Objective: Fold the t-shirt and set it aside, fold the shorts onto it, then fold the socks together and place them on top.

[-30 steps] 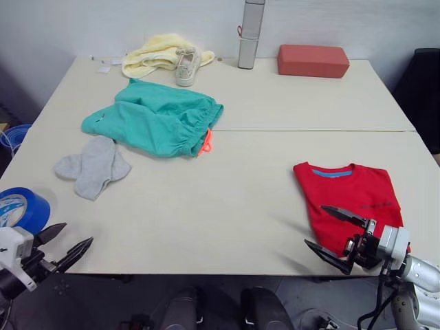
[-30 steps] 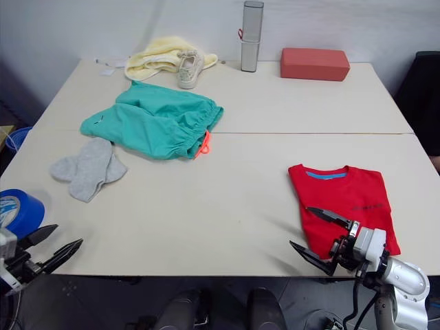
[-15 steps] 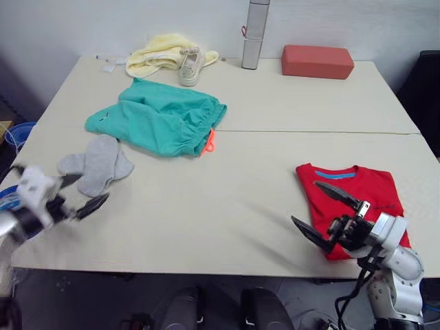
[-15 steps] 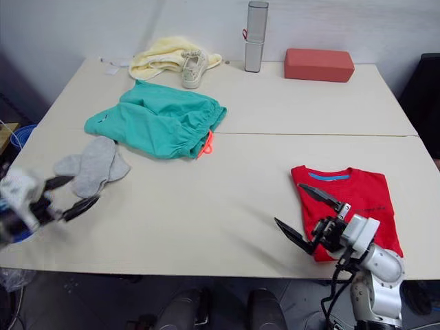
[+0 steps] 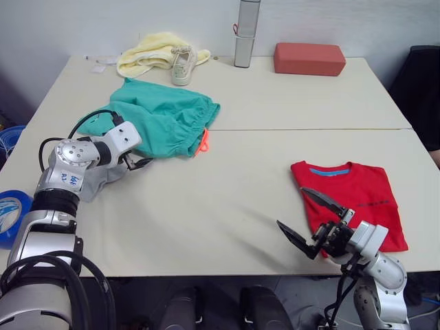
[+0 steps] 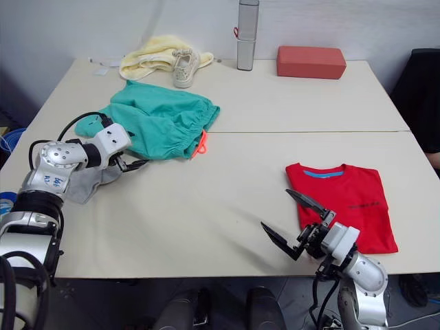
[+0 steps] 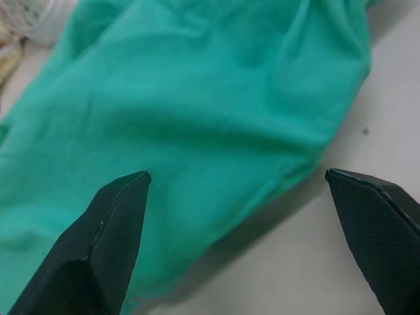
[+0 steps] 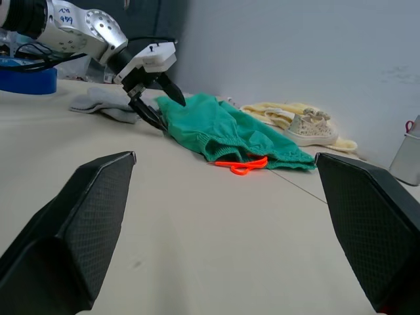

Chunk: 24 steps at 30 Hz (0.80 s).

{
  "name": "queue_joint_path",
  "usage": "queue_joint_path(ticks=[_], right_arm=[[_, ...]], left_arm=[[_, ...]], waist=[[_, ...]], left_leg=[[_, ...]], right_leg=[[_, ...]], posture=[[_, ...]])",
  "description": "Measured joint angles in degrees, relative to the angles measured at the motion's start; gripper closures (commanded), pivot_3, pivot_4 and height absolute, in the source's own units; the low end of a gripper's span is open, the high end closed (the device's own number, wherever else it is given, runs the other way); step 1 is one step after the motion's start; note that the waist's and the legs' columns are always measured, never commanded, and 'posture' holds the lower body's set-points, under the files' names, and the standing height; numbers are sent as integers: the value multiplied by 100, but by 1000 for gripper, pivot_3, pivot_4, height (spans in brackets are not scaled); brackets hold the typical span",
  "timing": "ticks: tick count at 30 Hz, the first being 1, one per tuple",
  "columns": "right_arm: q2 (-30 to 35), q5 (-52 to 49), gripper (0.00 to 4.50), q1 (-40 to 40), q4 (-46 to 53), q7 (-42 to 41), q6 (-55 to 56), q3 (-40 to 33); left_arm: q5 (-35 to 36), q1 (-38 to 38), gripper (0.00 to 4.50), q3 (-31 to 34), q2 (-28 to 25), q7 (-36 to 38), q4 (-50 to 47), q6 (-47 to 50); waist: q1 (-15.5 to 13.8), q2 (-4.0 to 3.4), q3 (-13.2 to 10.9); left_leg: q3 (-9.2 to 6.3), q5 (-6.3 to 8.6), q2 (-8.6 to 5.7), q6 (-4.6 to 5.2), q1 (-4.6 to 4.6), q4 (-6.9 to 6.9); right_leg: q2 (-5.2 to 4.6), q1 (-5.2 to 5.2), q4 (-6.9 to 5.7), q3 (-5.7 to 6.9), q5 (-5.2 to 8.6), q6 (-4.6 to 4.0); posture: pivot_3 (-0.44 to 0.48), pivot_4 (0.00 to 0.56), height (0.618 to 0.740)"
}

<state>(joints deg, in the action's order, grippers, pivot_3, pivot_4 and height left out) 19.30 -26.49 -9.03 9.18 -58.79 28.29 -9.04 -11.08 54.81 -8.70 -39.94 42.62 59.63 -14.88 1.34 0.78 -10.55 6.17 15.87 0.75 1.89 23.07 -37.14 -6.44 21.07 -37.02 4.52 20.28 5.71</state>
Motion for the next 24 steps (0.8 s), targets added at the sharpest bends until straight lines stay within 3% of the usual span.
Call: queue_joint_path(ticks=[6, 11, 14, 17, 21, 24], right_arm=[[7, 130, 0, -56, 87, 333, 93, 2], [47, 232, 0, -205, 180, 480, 162, 6], [86, 257, 0, -259, 233, 564, 156, 12], [261, 259, 0, -286, 416, 664, 21, 11], [500, 241, 0, -275, 582, 779, -259, -9], [619, 213, 0, -266, 631, 796, -408, -10]], left_arm=[[-134, 361, 2843, -110, 264, 3, 683, -225], [125, 417, 4467, 177, 579, 225, 916, -142], [401, 416, 4488, 323, 762, 826, 799, -16], [589, 331, 4488, 312, 769, 1584, 29, 179], [1288, -371, 4488, 299, 815, 2476, -2327, 1105], [1607, -1049, 4488, 88, 824, 2755, -3934, 1996]], waist=[[-115, 11, 2], [-152, 13, 1], [-137, 19, -3], [-125, 29, -9], [-95, 29, -9], [-91, 28, -9]], left_leg=[[-1, 0, -3, 4, -2, -9], [-8, -3, -3, 2, 3, -12], [-6, -2, -3, 3, 9, -16], [-3, -4, -3, 1, 13, -16], [-9, -5, 2, 1, 11, -20], [-15, -7, 4, -1, 9, -23]], right_leg=[[-10, 1, 7, -11, -3, 5], [-12, 2, 3, -10, -3, 5], [-10, 3, -6, -5, -3, 5], [-8, 12, -14, -5, -3, 5], [-9, 0, -10, -29, -3, 5], [-7, -8, -3, -31, -3, 4]], posture=[[0, 150, 740], [0, 150, 740], [0, 150, 740], [0, 150, 740], [0, 150, 740], [0, 150, 740]])
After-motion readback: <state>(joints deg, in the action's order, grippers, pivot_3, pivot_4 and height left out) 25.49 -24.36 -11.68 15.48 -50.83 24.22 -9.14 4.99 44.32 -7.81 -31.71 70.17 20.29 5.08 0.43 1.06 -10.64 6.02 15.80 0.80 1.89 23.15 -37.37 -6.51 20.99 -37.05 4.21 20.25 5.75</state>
